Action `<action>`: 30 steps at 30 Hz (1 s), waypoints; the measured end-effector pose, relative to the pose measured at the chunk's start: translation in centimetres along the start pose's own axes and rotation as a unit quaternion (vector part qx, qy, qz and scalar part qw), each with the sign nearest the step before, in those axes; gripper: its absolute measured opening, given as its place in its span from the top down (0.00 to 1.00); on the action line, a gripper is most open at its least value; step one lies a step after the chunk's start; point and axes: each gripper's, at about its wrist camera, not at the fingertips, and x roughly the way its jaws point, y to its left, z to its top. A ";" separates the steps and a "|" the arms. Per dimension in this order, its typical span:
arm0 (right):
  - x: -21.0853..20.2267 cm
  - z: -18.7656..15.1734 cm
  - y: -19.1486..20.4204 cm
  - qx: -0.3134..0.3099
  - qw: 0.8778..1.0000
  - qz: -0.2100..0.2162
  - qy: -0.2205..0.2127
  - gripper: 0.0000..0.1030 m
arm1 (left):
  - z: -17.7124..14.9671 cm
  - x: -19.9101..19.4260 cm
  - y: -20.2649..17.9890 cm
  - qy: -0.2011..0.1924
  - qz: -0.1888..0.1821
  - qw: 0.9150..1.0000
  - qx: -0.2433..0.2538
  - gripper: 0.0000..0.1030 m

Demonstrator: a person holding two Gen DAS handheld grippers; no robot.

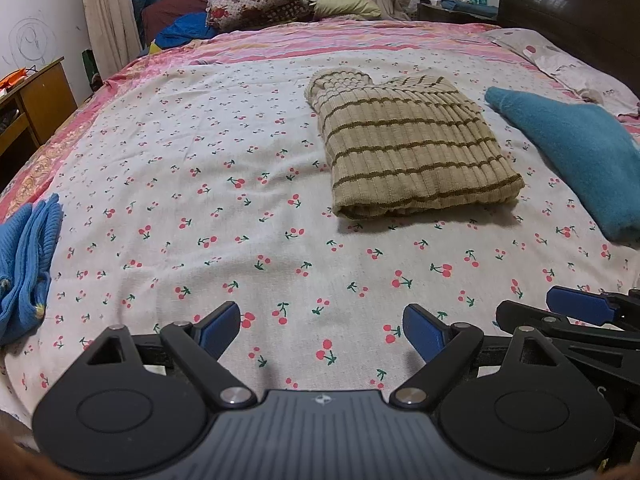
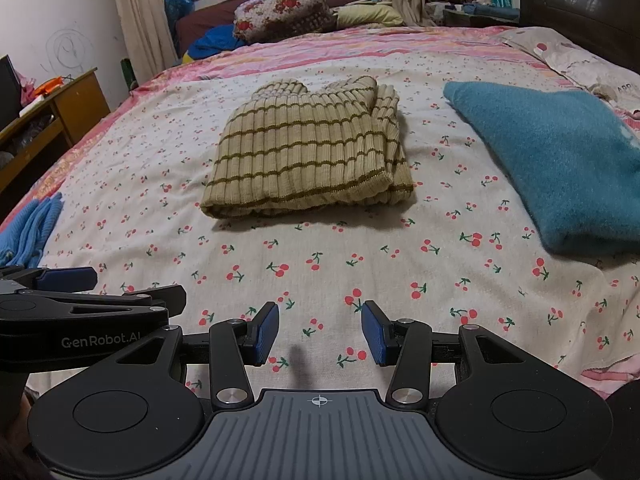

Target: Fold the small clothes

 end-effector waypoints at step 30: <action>0.0 -0.1 0.1 0.000 1.000 0.001 0.001 0.54 | -0.1 -0.1 0.1 -0.001 0.003 1.000 -0.002 0.10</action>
